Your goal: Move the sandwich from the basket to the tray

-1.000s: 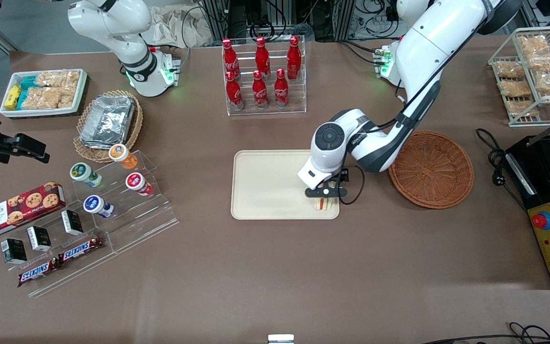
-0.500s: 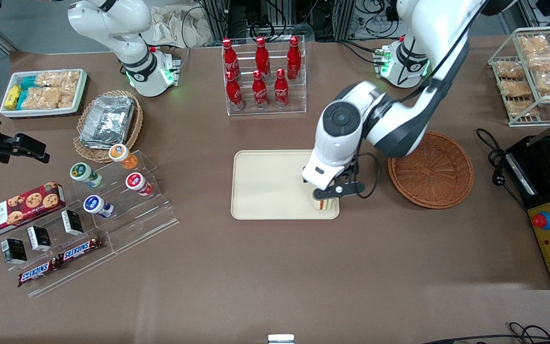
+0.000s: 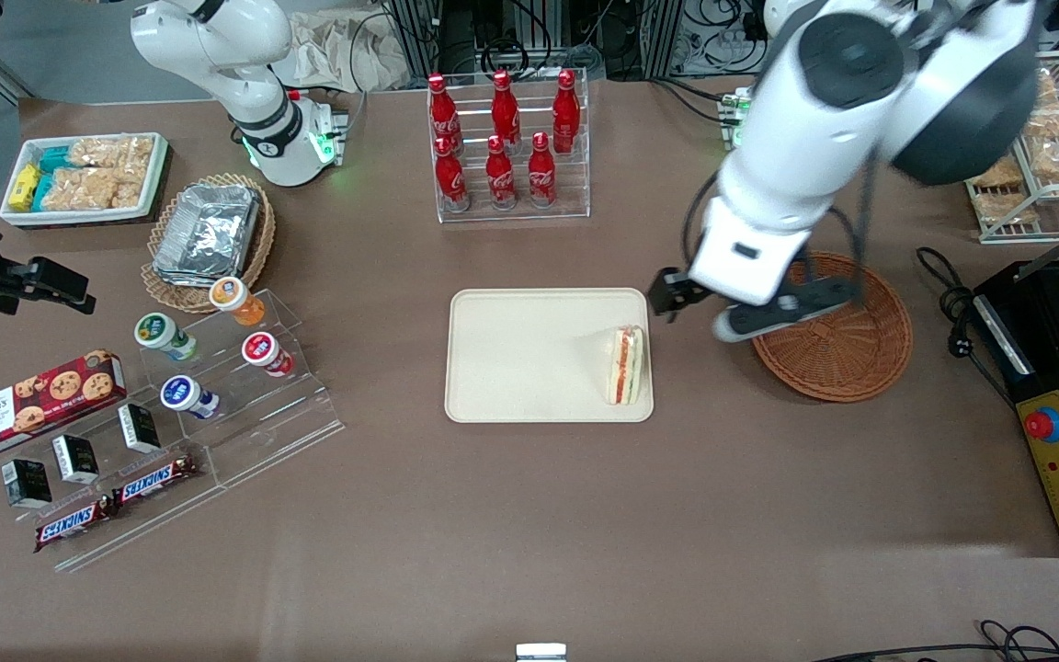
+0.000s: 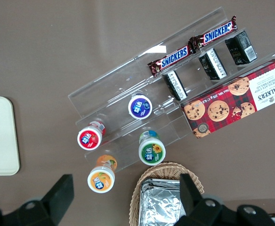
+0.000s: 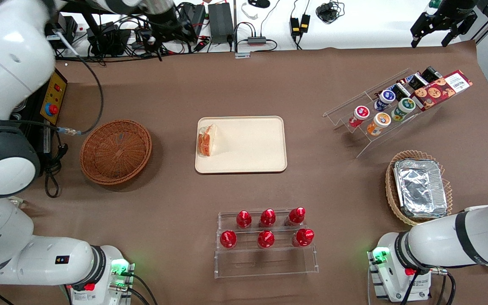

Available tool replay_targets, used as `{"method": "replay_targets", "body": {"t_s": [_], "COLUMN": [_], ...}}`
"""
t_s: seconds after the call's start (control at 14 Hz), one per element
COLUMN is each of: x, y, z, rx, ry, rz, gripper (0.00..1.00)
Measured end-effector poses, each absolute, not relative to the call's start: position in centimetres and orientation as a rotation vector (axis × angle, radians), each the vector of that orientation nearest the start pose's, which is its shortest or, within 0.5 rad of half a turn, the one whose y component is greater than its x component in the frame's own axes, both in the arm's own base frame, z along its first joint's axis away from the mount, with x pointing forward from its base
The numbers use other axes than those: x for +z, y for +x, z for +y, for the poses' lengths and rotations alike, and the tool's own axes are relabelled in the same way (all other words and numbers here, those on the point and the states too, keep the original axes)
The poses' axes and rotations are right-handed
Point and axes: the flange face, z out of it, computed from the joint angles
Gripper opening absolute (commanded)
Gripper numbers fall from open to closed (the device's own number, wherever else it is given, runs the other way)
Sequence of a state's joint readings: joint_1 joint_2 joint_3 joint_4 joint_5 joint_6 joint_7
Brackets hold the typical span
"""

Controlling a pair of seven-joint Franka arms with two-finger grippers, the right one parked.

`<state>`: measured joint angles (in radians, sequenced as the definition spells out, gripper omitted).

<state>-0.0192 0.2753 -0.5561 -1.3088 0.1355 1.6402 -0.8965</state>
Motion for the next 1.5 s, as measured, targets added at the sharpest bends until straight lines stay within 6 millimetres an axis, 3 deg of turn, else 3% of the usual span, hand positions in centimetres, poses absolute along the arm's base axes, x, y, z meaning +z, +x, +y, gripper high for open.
{"method": "replay_targets", "body": {"t_s": [0.29,0.5,0.71,0.86,1.21,1.36,1.5], "x": [65.2,66.1,66.7,67.6,67.7,68.0,68.2], "y": [56.7,56.8,57.4,56.6,52.9,51.9,51.5], "z": [-21.2,-18.6,-13.8,-10.7,-5.7,-3.5,-2.6], "rx": [-0.136,-0.148,-0.129,-0.120,-0.078,-0.074,-0.074], "ry": [-3.127,-3.116,-3.123,-3.114,-3.107,-3.122,-3.128], "rz": [-0.551,-0.523,-0.427,-0.313,-0.031,0.021,0.033], "gripper": [1.00,1.00,1.00,1.00,1.00,1.00,1.00]}}
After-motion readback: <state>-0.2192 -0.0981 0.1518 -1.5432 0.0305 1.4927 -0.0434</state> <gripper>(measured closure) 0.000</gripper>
